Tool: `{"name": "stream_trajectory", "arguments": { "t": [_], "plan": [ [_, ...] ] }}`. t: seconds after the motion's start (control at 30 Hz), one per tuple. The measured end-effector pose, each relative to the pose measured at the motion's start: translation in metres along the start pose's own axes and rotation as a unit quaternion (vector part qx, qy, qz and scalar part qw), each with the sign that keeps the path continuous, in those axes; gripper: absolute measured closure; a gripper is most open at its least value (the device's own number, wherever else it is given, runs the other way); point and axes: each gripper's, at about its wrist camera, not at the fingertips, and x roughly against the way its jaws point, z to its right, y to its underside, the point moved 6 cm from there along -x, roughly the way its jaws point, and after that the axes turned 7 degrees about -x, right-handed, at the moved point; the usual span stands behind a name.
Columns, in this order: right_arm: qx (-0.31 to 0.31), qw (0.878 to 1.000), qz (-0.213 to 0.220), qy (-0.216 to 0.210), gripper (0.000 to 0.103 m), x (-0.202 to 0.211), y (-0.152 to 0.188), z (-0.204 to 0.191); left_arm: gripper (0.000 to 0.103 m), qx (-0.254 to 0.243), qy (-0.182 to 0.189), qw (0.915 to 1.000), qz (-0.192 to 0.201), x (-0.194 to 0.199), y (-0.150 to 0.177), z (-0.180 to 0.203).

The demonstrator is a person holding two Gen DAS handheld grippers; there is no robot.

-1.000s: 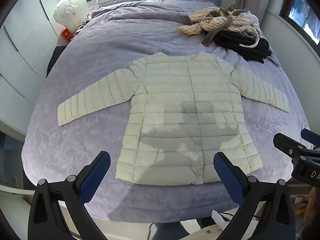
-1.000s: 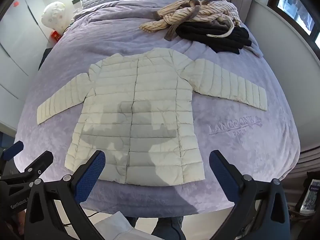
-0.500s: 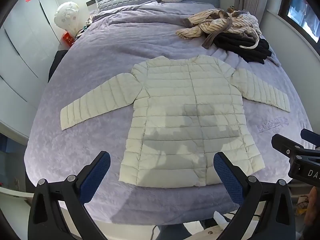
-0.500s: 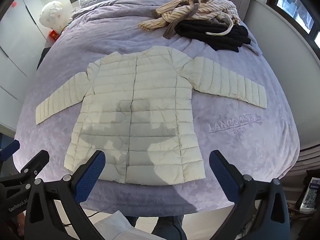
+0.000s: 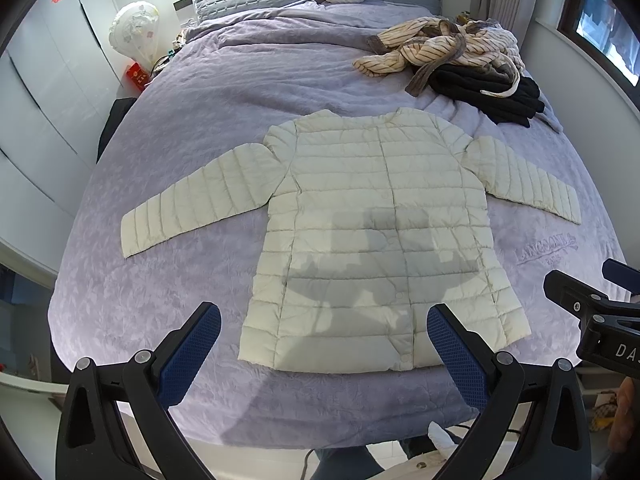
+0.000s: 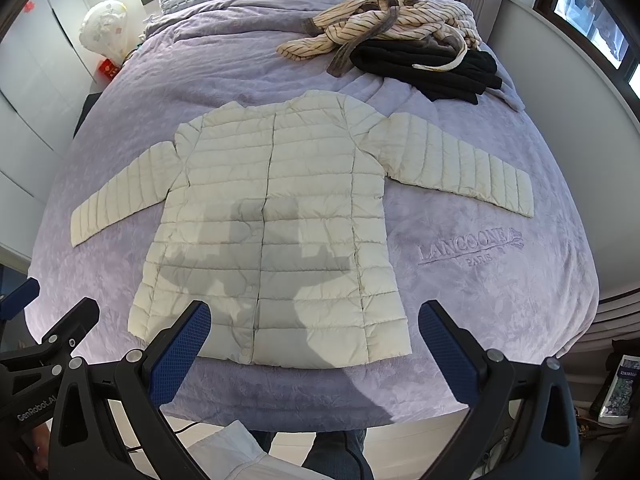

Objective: Fold large clothes

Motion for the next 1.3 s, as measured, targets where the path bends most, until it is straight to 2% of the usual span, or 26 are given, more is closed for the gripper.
{"name": "stream_trajectory", "arguments": {
  "t": [0.47, 0.5, 1.3],
  "plan": [
    [0.0, 1.0, 0.0, 0.002, 0.0, -0.001, 0.0, -0.002, 0.0, 0.004, -0.002, 1.0, -0.004, 0.001, -0.007, -0.012],
    [0.0, 1.0, 0.0, 0.002, 0.0, -0.001, 0.0, -0.002, 0.0, 0.002, -0.002, 1.0, -0.001, -0.001, 0.002, 0.0],
    [0.001, 1.0, 0.0, 0.003, 0.0, -0.002, -0.001, -0.003, 0.0, 0.003, -0.005, 1.0, -0.001, -0.003, 0.005, -0.007]
  ]
}}
